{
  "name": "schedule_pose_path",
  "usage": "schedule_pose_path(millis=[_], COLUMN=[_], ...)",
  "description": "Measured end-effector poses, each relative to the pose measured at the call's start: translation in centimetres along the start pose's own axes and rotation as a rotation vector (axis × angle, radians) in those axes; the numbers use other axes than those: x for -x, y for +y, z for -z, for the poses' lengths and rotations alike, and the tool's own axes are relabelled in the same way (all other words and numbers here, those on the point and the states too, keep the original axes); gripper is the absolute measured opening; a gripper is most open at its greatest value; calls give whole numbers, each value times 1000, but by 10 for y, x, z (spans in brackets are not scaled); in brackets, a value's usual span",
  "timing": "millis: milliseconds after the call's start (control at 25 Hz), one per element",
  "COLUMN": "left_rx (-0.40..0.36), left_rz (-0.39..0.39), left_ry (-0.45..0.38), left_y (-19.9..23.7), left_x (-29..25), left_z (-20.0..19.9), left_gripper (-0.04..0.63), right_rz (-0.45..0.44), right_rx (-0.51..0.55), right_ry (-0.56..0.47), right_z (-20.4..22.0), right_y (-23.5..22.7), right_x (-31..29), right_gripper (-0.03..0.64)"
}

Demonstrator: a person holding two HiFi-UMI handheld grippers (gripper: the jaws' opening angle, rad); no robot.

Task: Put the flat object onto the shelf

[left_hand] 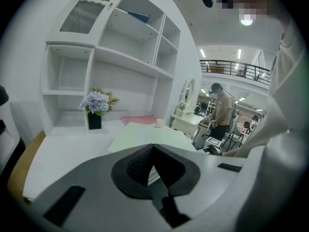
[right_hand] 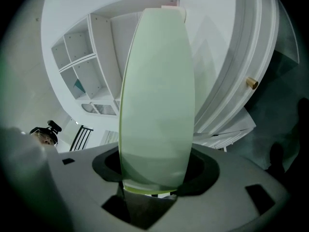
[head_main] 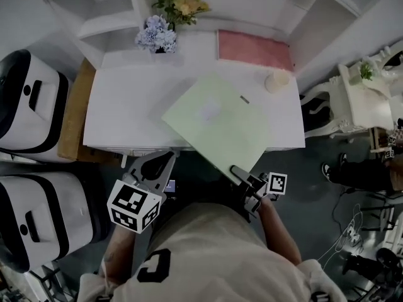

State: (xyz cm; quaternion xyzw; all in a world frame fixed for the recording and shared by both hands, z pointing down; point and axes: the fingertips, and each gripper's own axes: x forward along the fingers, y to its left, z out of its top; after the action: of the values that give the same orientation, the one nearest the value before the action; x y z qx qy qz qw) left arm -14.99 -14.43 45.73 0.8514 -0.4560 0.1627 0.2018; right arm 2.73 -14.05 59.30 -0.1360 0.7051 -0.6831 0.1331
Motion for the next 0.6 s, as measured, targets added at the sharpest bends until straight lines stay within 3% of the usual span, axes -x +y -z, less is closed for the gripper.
schedule_pose_path(millis=[600], left_rx=[-56], left_rz=[120], left_ry=[-10], left_y=[-13], left_x=[-10], left_z=[1], left_gripper=[14], right_rz=[-19], right_rx=[90], right_ry=[-237], right_z=[-14], right_y=[71], right_x=[17], right_gripper=[290])
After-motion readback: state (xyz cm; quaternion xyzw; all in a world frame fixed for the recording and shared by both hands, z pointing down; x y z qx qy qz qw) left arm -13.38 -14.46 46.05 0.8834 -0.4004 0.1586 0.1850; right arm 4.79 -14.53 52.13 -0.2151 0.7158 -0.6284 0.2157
